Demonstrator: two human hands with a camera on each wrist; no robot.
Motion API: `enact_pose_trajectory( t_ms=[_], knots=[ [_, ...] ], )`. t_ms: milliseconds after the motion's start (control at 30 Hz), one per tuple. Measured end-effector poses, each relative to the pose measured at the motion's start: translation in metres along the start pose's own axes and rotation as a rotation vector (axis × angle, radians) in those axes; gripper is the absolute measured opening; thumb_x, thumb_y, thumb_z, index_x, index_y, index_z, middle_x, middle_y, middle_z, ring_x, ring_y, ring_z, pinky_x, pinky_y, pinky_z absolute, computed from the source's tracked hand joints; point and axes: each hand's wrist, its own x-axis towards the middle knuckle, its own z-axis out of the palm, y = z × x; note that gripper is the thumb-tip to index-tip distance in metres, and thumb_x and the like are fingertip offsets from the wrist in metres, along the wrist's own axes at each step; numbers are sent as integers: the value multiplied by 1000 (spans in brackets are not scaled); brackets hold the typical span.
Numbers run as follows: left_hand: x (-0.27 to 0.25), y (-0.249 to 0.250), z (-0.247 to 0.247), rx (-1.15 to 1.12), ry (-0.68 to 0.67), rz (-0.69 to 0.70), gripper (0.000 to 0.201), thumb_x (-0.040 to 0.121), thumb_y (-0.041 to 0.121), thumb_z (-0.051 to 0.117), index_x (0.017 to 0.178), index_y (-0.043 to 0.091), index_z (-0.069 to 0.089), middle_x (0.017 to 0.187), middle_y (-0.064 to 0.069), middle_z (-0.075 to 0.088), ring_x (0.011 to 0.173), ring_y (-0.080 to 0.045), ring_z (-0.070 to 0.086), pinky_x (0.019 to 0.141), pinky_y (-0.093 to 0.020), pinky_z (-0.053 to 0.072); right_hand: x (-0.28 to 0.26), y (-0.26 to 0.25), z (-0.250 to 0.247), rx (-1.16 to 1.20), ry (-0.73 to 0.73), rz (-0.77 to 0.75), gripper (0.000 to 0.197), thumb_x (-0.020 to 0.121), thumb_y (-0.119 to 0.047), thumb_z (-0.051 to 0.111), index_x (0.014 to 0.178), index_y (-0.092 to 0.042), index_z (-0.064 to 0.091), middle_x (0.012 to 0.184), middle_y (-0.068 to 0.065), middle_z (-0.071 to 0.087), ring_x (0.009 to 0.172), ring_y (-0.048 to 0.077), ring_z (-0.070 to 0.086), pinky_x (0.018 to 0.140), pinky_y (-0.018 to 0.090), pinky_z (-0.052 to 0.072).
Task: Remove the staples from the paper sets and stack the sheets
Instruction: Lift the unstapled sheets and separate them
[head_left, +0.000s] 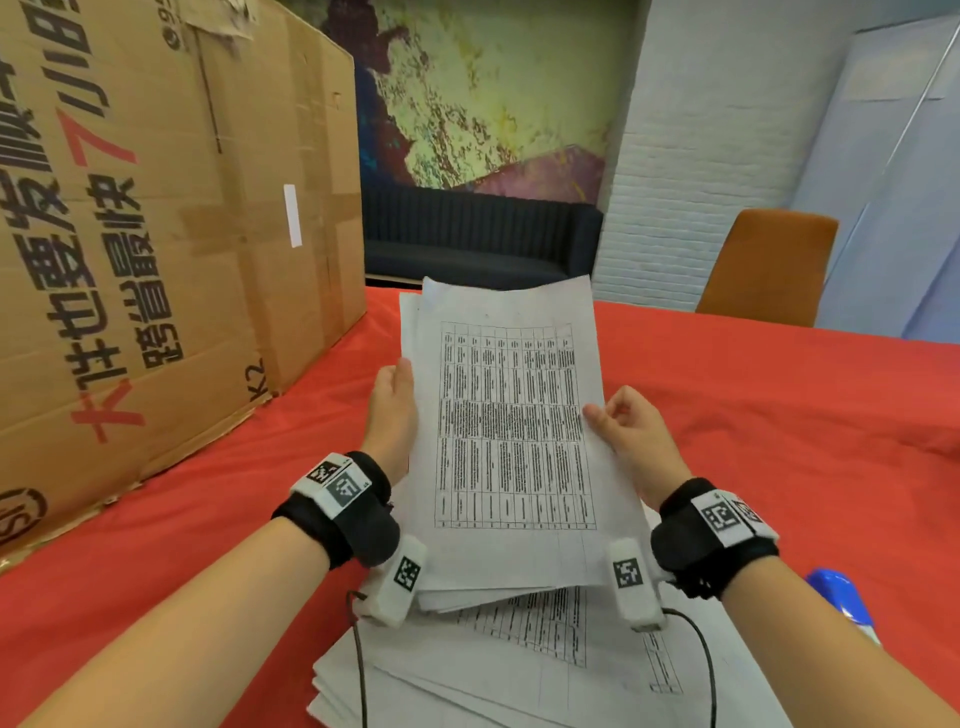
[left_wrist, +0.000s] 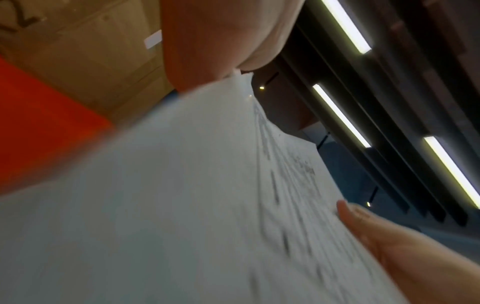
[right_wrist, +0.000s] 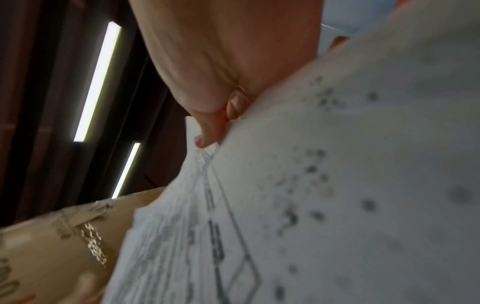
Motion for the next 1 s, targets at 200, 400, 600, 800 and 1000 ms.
enact_pose_trajectory(
  t_ms=[200,400,600,800,1000],
  knots=[
    [-7,56,10,157,-127,360,31,98,10,43,129,16,40,119,7,55,113,-11,53,90,-21,44,4,-42,-2,141,-60,-133,44,85,-5,67,117,-21,42,103,10,71,85,25,69,73,40,58],
    [-5,96,21,102,-117,520,21,95,19,39,113,10,42,103,-3,56,89,-14,54,79,-27,45,14,-86,-17,269,-104,-194,61,81,-20,70,133,-10,40,122,8,65,111,19,63,96,41,51],
    [-22,82,38,86,-53,500,17,84,14,37,99,8,41,76,2,47,67,-18,46,60,-35,40,10,-84,-4,319,-138,-228,45,82,-16,68,125,-17,56,121,4,67,115,20,62,94,33,50],
    [-23,85,40,78,-45,531,24,90,-3,38,108,13,40,82,8,53,65,-11,48,58,-34,42,14,-87,3,317,-37,-195,36,88,-15,65,123,-6,60,113,8,70,103,21,67,92,40,53],
    [-17,107,33,340,58,968,66,82,-15,37,142,12,29,137,5,35,94,35,37,68,9,32,22,-116,-9,223,-56,-276,30,91,-13,61,120,-13,59,115,3,69,104,17,66,89,31,54]
  ],
)
